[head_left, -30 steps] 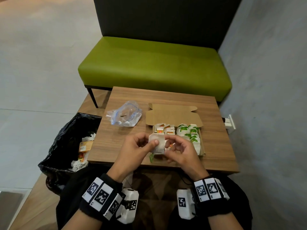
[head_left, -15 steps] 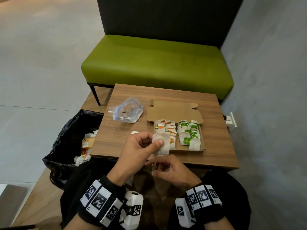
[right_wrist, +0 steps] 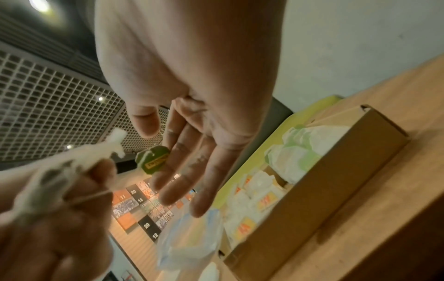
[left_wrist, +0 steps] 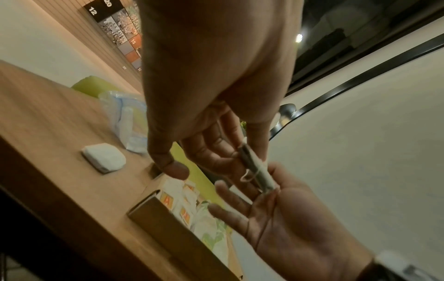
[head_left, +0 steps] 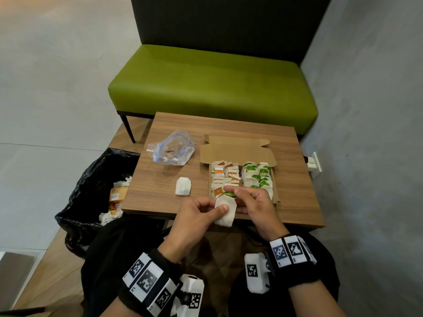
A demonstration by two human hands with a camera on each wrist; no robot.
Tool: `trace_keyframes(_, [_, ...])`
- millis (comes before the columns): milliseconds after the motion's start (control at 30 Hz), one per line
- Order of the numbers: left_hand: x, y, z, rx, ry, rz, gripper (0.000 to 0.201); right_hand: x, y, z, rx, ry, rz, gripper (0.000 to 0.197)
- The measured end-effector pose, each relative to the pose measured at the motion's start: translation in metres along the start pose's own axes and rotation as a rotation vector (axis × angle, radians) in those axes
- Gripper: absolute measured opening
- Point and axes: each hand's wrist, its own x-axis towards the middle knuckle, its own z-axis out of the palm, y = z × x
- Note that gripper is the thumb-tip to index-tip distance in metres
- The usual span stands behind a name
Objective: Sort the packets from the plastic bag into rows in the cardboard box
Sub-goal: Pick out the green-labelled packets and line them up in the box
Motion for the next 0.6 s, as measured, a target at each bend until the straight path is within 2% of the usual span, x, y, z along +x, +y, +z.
trace_keyframes(100, [0.000,-0.005,0.004,-0.016,0.013,-0.056,0.013,0.000,0.000,0.000,-0.002,0.052,-0.058,0.022])
trace_keyframes(200, [0.003,-0.009,0.004,-0.032,0.019,-0.117,0.014,0.000,0.005,0.004,0.034,0.104,-0.080,0.034])
trace_keyframes(300, [0.005,-0.013,0.005,-0.030,0.048,-0.174,0.018,-0.003,0.006,0.008,0.072,0.131,-0.126,0.023])
trace_keyframes(367, [0.006,-0.015,0.006,-0.074,0.059,-0.213,0.021,-0.006,0.005,0.009,0.081,0.088,-0.159,0.017])
trace_keyframes(500, [0.007,-0.015,0.006,-0.179,0.036,-0.273,0.015,-0.011,0.005,0.006,0.061,-0.080,-0.178,0.019])
trace_keyframes(600, [0.009,-0.013,0.005,-0.270,0.005,-0.318,0.014,-0.010,0.008,0.003,0.008,-0.106,-0.165,0.022])
